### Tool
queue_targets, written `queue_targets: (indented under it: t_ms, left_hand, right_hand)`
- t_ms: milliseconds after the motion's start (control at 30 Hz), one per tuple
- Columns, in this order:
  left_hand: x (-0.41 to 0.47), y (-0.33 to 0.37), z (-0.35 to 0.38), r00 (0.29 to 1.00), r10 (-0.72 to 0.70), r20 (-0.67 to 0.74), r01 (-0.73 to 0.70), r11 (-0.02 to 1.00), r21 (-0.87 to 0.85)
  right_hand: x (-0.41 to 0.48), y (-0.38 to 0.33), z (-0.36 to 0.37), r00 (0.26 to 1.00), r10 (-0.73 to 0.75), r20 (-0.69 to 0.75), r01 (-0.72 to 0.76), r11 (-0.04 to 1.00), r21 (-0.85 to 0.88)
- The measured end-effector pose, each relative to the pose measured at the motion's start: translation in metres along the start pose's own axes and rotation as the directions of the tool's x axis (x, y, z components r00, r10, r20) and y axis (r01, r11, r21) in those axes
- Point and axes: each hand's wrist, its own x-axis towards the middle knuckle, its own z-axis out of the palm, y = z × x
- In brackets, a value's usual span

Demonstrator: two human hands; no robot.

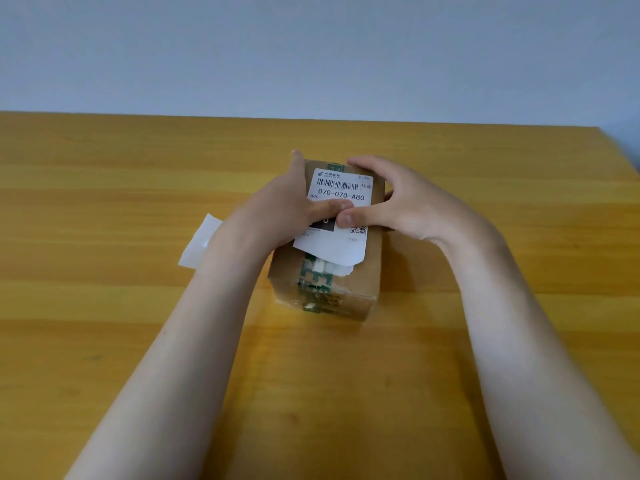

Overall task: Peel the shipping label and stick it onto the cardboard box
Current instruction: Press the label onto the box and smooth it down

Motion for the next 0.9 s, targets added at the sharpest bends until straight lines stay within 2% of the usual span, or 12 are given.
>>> queue_targets:
  t_ms: [100, 233, 467, 767, 900]
  left_hand:
    - [-0.006, -0.003, 0.004, 0.996, 0.078, -0.051, -0.078, 0.997, -0.010]
    - [-0.015, -0.007, 0.004, 0.991, 0.122, -0.060, -0.119, 0.992, 0.052]
    - [-0.038, -0.014, 0.003, 0.988, 0.105, 0.108, -0.117, 0.988, 0.103]
    - [-0.084, -0.022, 0.004, 0.971, 0.072, 0.229, -0.104, 0.986, 0.132]
    - [-0.106, -0.023, 0.005, 0.962, 0.054, 0.268, -0.119, 0.965, 0.233]
  right_hand:
    - [-0.006, 0.004, 0.006, 0.997, -0.039, -0.061, 0.038, 0.999, -0.010]
    - [-0.017, 0.002, 0.011, 0.999, -0.030, -0.039, 0.030, 1.000, 0.002]
    - [-0.047, -0.002, 0.019, 1.000, 0.020, 0.011, -0.020, 0.999, -0.034]
    - [-0.094, -0.009, 0.048, 0.993, 0.091, 0.074, -0.086, 0.994, -0.066]
    - [-0.112, -0.009, 0.056, 0.986, 0.118, 0.122, -0.103, 0.988, -0.119]
